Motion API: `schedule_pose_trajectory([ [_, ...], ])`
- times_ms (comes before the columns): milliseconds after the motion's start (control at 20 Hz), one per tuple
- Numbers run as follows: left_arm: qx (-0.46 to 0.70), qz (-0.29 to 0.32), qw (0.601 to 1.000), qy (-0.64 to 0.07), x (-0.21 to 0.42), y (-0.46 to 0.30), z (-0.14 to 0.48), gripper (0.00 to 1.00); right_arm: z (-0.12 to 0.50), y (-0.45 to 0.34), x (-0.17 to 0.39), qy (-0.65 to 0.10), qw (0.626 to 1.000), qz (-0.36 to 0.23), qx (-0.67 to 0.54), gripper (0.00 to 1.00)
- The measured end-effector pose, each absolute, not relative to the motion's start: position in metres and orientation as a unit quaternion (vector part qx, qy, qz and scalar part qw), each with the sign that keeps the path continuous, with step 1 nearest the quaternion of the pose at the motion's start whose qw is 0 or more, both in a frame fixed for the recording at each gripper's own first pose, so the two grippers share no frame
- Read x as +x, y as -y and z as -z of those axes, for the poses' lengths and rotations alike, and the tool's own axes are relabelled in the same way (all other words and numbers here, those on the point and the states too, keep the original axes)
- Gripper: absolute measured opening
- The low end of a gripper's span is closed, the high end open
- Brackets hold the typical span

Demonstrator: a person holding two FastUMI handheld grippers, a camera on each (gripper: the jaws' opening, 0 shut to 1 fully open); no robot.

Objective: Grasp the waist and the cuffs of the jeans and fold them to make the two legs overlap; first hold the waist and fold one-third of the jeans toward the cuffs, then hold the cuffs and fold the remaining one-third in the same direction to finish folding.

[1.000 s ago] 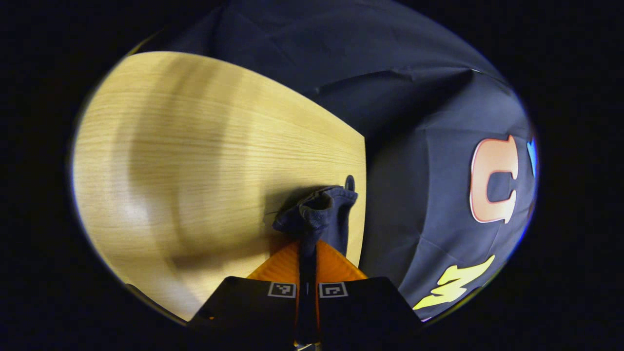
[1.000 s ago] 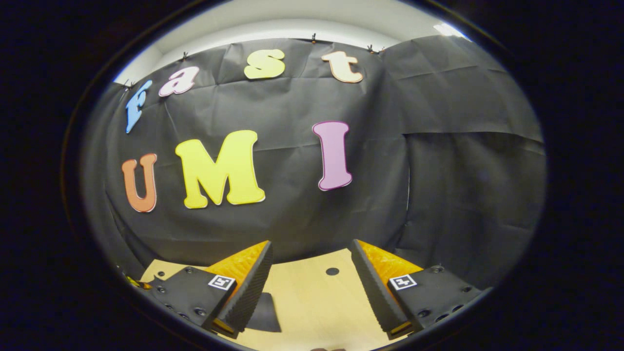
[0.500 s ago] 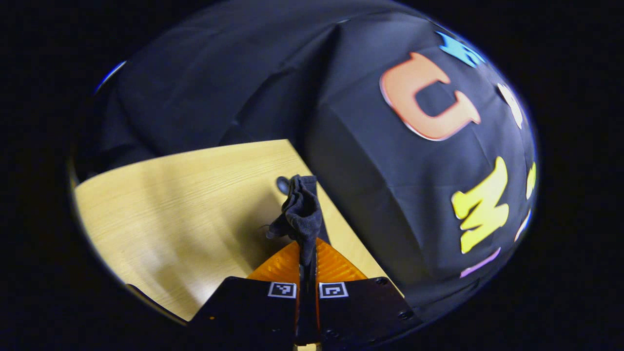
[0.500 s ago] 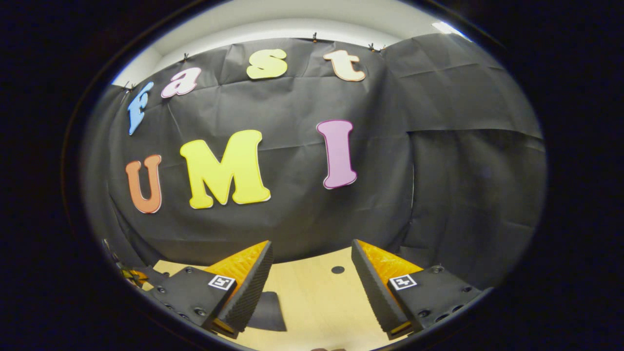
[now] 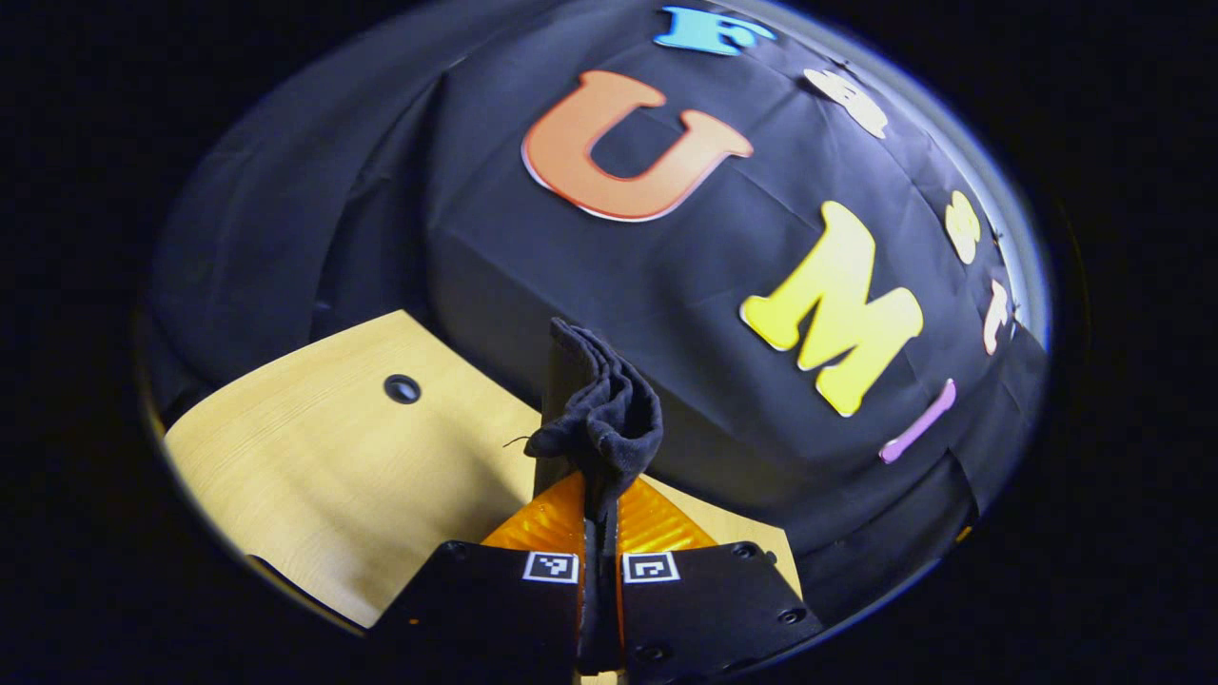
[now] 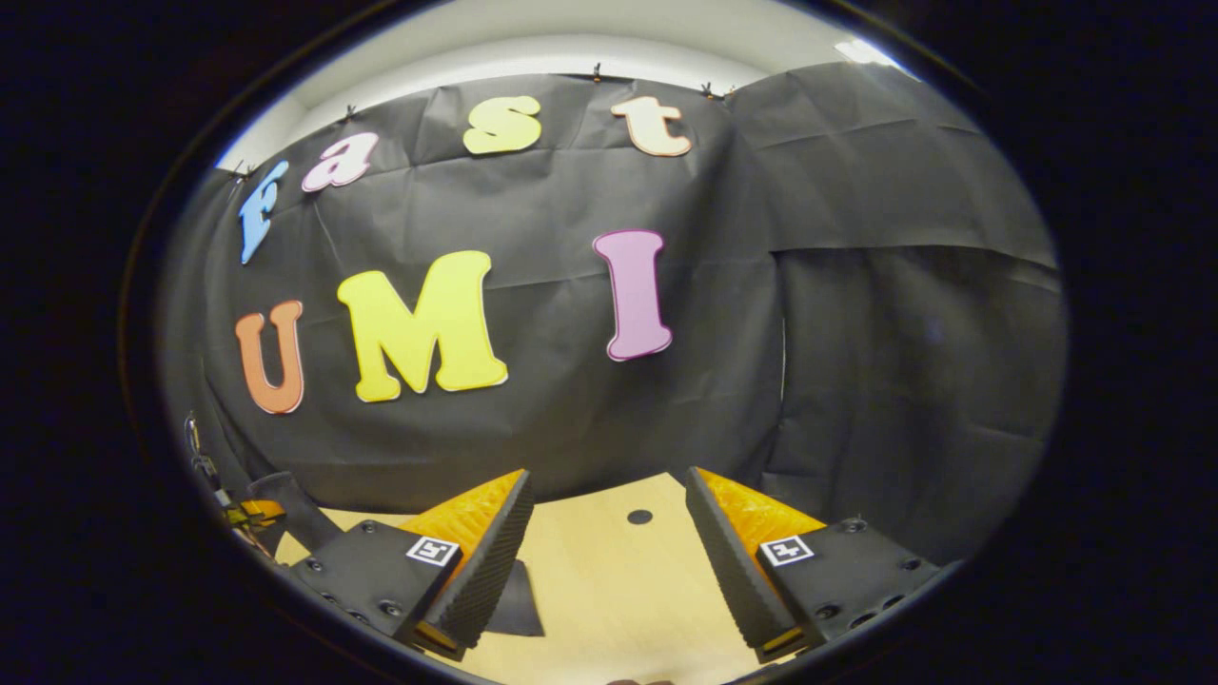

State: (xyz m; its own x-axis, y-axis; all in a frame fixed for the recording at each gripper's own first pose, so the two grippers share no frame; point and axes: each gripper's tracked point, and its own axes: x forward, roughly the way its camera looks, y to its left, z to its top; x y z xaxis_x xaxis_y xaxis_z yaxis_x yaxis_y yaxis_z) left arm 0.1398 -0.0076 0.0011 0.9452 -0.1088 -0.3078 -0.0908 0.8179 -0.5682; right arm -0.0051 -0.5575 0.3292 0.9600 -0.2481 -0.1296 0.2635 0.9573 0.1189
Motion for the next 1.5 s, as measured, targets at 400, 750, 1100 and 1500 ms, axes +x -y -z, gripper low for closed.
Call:
schedule_pose_trajectory([
  [400,-0.154,0.133,0.961,-0.187,0.138,0.145,0.003,0.03,-0.318,0.589,-0.035,-0.066,0.981,0.168,0.076,0.99],
  [750,-0.039,0.194,0.942,-0.272,0.148,0.242,0.109,0.03,-0.311,0.614,-0.060,-0.072,0.974,0.199,0.080,0.98],
  [1100,0.105,0.201,0.926,-0.302,0.129,0.263,0.173,0.04,-0.297,0.645,-0.079,-0.079,0.963,0.233,0.106,0.99],
  [1500,0.114,0.209,0.920,-0.310,0.115,0.275,0.177,0.35,-0.281,0.645,-0.068,-0.089,0.966,0.218,0.109,0.99],
])
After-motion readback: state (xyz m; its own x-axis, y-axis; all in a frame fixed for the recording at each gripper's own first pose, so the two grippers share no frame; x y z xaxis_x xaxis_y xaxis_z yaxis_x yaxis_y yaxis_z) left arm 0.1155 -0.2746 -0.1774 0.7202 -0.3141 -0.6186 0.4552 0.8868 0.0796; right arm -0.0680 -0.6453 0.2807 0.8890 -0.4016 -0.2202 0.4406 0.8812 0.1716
